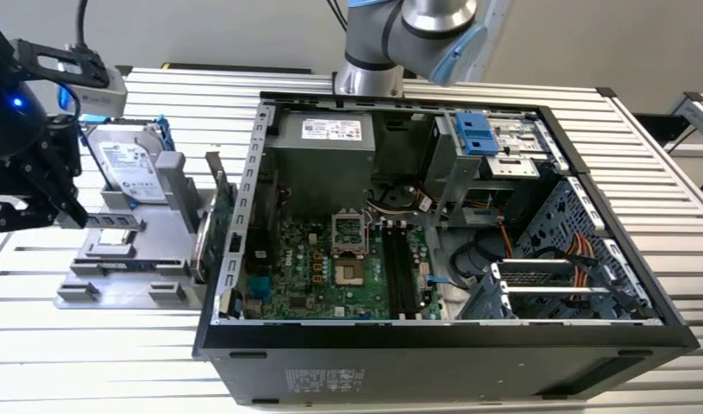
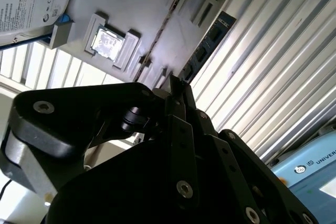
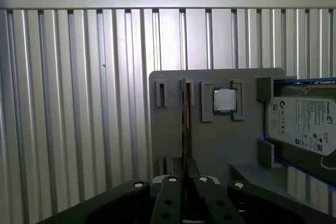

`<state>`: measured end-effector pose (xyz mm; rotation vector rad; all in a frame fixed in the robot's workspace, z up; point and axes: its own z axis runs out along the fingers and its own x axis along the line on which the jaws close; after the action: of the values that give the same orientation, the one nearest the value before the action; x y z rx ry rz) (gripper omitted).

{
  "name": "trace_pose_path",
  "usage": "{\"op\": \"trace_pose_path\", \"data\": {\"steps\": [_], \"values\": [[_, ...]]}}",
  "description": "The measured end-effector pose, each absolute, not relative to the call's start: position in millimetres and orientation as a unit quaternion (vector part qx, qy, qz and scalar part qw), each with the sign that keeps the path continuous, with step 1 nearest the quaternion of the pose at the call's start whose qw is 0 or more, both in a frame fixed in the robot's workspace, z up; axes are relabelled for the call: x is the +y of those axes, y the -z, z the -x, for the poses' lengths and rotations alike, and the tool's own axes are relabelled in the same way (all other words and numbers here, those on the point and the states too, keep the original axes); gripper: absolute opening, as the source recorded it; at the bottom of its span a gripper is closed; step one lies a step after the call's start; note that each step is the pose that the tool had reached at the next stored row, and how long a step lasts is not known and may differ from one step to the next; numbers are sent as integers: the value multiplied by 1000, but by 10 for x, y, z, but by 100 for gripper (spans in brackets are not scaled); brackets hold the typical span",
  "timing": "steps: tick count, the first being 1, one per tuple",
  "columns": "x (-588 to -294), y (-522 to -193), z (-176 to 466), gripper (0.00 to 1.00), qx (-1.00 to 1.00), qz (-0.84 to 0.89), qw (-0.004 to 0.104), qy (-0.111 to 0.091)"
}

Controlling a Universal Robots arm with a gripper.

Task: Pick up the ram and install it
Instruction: 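Pick up the ram and move it above insertion slot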

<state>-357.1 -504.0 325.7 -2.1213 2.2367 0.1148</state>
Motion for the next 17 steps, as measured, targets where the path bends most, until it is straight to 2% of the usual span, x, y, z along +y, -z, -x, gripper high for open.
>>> {"op": "trace_pose_path", "data": {"steps": [17], "values": [[-5040, -3509, 3574, 0, 725, 687, 31, -39]]}}
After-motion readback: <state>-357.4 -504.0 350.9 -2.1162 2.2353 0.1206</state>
